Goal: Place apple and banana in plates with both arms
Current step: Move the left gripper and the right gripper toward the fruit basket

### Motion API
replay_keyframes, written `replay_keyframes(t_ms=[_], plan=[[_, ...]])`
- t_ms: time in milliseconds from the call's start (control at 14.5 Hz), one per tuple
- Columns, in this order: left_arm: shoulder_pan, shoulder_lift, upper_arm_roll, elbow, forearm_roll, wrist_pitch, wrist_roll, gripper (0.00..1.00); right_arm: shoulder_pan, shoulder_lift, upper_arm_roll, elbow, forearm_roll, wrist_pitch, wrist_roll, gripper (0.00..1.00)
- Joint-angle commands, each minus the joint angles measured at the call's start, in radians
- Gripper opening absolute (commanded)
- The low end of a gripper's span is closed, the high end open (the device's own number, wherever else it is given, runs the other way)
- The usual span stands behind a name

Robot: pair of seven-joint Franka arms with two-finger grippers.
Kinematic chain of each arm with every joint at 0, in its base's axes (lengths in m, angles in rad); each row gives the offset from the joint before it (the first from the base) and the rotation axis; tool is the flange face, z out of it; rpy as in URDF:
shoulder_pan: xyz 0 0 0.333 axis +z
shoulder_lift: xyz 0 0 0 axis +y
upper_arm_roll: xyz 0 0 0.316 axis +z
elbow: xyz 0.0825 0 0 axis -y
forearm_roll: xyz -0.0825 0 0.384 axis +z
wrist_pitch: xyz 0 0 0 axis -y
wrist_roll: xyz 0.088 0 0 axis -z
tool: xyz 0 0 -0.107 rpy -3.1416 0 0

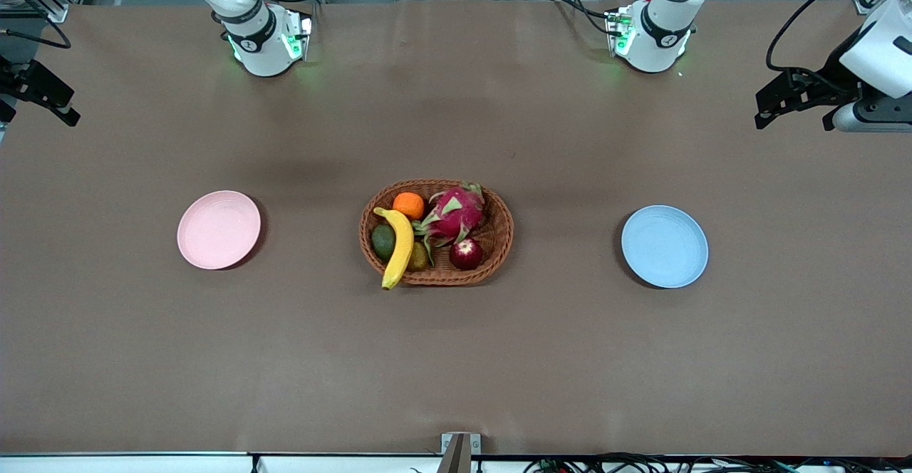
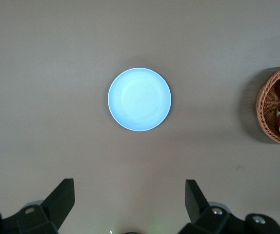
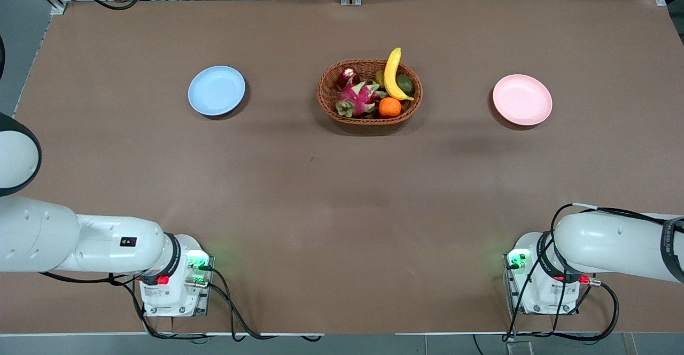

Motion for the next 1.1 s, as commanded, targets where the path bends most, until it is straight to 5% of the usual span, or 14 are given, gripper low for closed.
replay_keyframes(t_ms=[0, 413, 1032], plan=[[-0.002, 0.013, 0.004, 0.025, 0.003, -0.014, 0.014, 1.00, -0.016, -0.011, 0.005, -0.010, 0.012, -0.007, 0.008, 1.00], [-0.019, 0.118, -0.004, 0.054, 0.002, 0.000, 0.024, 1.00, -0.016, -0.011, 0.005, -0.010, 0.012, -0.019, 0.008, 1.00], [-0.196, 0.401, -0.038, 0.043, -0.012, 0.340, -0.372, 1.00, 0.056, 0.177, 0.015, 0.008, 0.013, -0.081, -0.024, 1.00]])
